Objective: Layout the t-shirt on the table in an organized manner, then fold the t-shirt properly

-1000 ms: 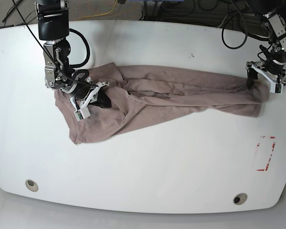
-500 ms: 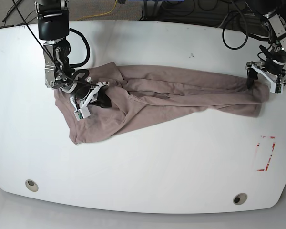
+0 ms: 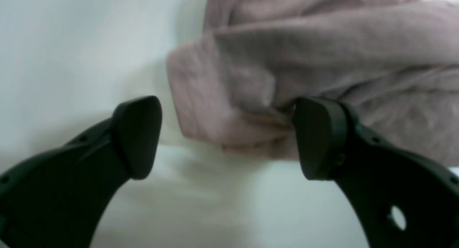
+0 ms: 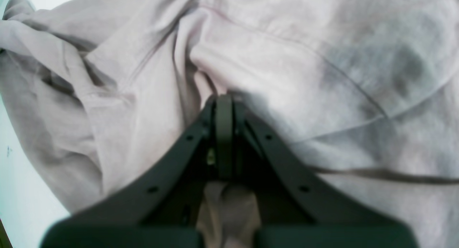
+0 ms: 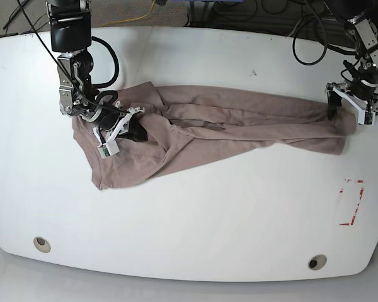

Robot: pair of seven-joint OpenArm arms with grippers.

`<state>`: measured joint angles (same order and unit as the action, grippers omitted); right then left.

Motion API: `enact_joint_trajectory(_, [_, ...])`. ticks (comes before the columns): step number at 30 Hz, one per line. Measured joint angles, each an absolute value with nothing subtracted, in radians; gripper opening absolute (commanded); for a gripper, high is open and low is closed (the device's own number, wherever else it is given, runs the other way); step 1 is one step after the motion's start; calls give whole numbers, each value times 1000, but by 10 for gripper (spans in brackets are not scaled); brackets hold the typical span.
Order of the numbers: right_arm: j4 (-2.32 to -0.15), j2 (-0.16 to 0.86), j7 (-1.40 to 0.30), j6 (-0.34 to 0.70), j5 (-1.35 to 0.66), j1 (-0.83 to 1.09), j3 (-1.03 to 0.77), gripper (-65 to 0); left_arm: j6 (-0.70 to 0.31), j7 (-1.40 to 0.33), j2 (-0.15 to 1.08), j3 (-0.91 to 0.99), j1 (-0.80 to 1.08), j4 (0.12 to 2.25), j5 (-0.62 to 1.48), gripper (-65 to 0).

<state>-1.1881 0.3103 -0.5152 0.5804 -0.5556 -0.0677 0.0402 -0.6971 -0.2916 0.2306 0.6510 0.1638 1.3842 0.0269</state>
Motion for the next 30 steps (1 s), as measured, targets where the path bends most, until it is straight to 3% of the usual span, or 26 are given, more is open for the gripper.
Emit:
enact_joint_trajectory(7, [-1188, 310, -515, 581, -556, -68, 40, -650, -697, -289, 234, 631, 159, 1412, 30, -259])
enact_joint_trajectory(30, [-1188, 310, -515, 581, -556, -66, 40, -650, -698, -292, 235, 609, 161, 1412, 30, -258])
